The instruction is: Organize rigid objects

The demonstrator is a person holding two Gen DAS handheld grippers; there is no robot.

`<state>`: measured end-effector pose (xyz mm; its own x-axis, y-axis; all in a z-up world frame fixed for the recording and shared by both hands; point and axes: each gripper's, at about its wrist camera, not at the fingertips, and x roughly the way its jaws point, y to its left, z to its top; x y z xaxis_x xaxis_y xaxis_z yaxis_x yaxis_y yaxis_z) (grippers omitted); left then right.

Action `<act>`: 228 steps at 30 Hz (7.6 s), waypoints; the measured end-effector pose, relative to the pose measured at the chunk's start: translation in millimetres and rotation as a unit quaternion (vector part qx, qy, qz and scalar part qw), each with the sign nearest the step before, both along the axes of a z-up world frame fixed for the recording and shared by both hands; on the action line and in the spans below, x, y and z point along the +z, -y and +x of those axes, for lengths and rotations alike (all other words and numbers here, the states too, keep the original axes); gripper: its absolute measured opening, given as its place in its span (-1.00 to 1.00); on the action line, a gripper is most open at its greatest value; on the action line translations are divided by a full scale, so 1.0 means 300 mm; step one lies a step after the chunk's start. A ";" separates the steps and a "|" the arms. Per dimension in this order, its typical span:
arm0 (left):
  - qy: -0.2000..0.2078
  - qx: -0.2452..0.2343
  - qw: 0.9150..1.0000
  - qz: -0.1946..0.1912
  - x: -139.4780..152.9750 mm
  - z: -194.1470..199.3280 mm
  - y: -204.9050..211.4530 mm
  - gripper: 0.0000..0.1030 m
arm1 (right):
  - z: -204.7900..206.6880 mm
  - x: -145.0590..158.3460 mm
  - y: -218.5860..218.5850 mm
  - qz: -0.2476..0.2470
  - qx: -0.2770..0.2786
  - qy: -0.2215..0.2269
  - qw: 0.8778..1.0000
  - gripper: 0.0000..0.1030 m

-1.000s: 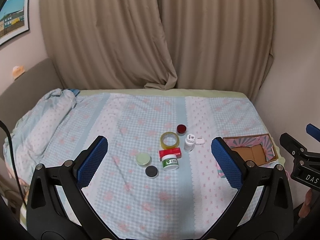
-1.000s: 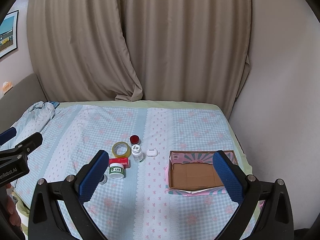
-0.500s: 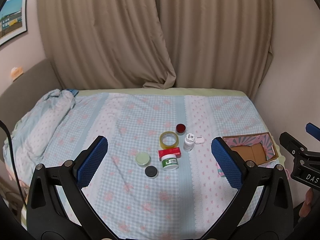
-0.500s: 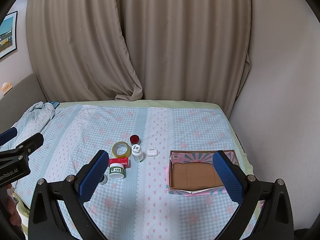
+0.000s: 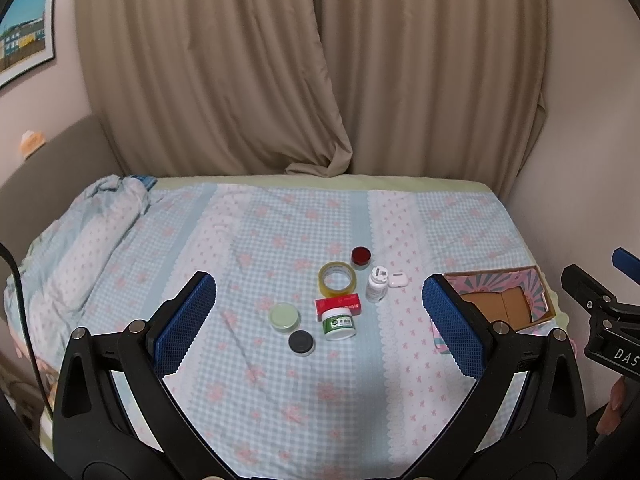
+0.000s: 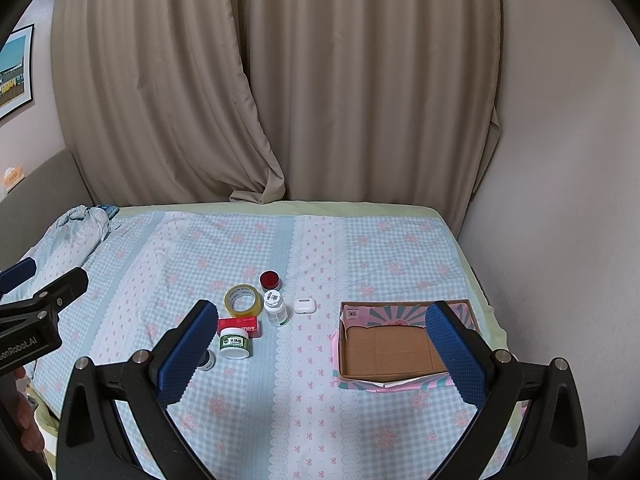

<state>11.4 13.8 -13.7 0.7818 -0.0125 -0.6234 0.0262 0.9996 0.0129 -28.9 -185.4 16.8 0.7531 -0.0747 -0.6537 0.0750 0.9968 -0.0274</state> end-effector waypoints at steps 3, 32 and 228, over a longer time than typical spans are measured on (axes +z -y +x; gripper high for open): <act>0.000 0.000 1.000 0.001 0.003 0.004 0.004 0.99 | 0.000 0.000 0.001 0.000 0.000 0.000 1.000 1.00; -0.014 0.034 0.999 0.000 -0.022 -0.003 -0.040 0.99 | 0.007 0.002 0.019 0.024 0.007 0.006 1.000 1.00; -0.265 -0.133 0.953 0.070 -0.700 0.526 1.051 1.00 | 0.467 -0.672 0.951 0.137 -0.035 -0.262 0.955 1.00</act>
